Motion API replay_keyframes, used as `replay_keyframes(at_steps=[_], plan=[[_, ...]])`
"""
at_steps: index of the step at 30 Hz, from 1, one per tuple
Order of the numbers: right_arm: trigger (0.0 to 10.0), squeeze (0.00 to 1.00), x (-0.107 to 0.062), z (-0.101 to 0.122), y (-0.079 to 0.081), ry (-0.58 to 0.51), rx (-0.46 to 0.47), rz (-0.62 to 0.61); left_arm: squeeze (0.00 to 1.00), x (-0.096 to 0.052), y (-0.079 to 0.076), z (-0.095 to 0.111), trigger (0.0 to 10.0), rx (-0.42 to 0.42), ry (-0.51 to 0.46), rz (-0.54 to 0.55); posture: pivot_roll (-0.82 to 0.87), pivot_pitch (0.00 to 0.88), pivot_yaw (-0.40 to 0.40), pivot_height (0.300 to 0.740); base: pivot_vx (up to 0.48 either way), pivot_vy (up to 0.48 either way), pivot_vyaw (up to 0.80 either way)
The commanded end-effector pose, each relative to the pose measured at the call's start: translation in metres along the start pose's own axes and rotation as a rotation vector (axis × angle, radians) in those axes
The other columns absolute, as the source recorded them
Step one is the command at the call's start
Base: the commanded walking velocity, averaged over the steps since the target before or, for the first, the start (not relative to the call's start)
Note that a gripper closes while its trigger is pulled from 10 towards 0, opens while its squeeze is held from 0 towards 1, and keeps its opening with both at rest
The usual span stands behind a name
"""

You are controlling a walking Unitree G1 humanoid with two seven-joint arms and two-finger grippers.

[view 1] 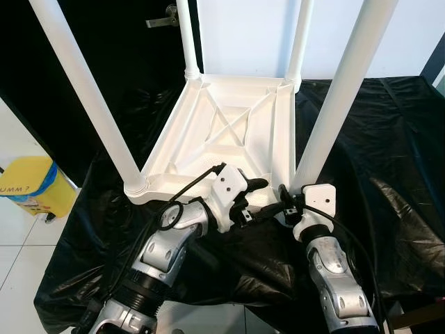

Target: Building children table

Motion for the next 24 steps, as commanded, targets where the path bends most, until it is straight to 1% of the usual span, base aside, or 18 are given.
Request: replay_keyframes(at_steps=[1,2,4,5,8,12,13,14,15,16,17,18,20,21,24], plan=[[10.0,1.0,-0.002,-0.005,-0.006,0.033,0.003,0.011,0.0,0.001,0.001,0.0,10.0,0.002,-0.005,-0.017,-0.2,0.004,0.039,0.74,0.0,0.0,0.0],[10.0,1.0,-0.001,-0.001,-0.01,0.015,0.007,0.042,0.0,0.001,0.002,0.0,10.0,0.005,-0.005,-0.015,-0.2,0.0,0.037,0.74,0.0,0.0,0.0],[10.0,1.0,-0.001,0.003,-0.012,0.003,0.009,0.062,0.0,0.0,0.003,0.0,10.0,0.007,-0.004,-0.013,-0.2,0.0,0.037,0.74,0.0,0.0,0.0],[10.0,1.0,-0.001,0.009,-0.018,-0.02,-0.019,0.13,0.0,0.0,0.004,0.0,10.0,0.011,-0.004,-0.011,-0.19,0.0,0.036,0.74,0.0,0.0,0.0],[10.0,1.0,-0.002,0.011,-0.019,-0.024,-0.032,0.154,0.0,0.0,0.004,0.0,10.0,0.012,-0.005,-0.011,-0.19,0.0,0.036,0.74,0.0,0.0,0.0],[10.0,1.0,-0.002,0.011,-0.019,-0.022,-0.024,0.166,0.0,0.0,0.004,0.0,10.0,0.013,-0.005,-0.01,-0.19,0.0,0.036,0.74,0.0,0.0,0.0],[10.0,1.0,-0.005,0.011,-0.025,0.005,-0.019,0.24,0.0,-0.001,0.005,-0.001,10.0,0.015,-0.004,-0.01,-0.19,0.0,0.037,0.74,0.0,0.0,0.0],[10.0,1.0,-0.005,0.011,-0.025,0.005,-0.019,0.24,0.0,-0.001,0.005,-0.001,10.0,0.015,-0.004,-0.01,-0.19,0.0,0.037,0.74,0.0,0.0,0.0],[10.0,0.0,-0.009,0.011,-0.029,0.05,-0.027,0.37,0.0,-0.002,0.006,-0.002,10.0,0.018,0.001,-0.011,-0.19,0.0,0.042,0.74,0.0,0.0,0.0],[10.0,0.0,-0.009,0.011,-0.029,0.05,-0.027,0.37,0.0,-0.002,0.006,-0.002,10.0,0.018,0.001,-0.011,-0.19,0.0,0.042,0.74,0.0,0.0,0.0],[10.0,0.0,-0.014,0.009,-0.037,0.14,-0.037,0.555,0.0,-0.004,0.006,-0.003,10.0,0.021,0.009,-0.017,-0.19,0.0,0.047,0.74,0.0,0.0,0.0],[10.0,0.0,-0.014,0.009,-0.037,0.14,-0.037,0.555,0.0,-0.004,0.006,-0.003,10.0,0.021,0.009,-0.017,-0.19,0.0,0.047,0.74,0.0,0.0,0.0],[10.0,0.0,-0.012,0.008,-0.041,0.186,-0.064,0.625,0.0,-0.006,0.006,-0.004,10.0,0.02,0.011,-0.03,-0.19,0.0,0.052,0.74,0.0,0.0,0.0],[10.0,0.0,-0.012,0.008,-0.041,0.186,-0.064,0.625,0.0,-0.006,0.006,-0.004,10.0,0.02,0.011,-0.03,-0.19,0.0,0.052,0.74,0.0,0.0,0.0],[10.0,0.0,-0.006,0.009,-0.045,0.206,-0.089,0.672,0.0,-0.009,0.005,-0.004,10.0,0.014,0.012,-0.052,-0.19,0.0,0.055,0.74,0.0,0.0,0.0]])
Point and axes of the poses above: a point about 5 cm out from each wrist's last joint towards the gripper, its own x axis pointing out of the wrist towards the gripper, its own z axis along the axis of the wrist's last joint, y = z × x, the point moved 1 cm from there along x, pointing out of the wrist towards the gripper, and after that the axes turned 9 degrees about x, right-handed, at the moved point
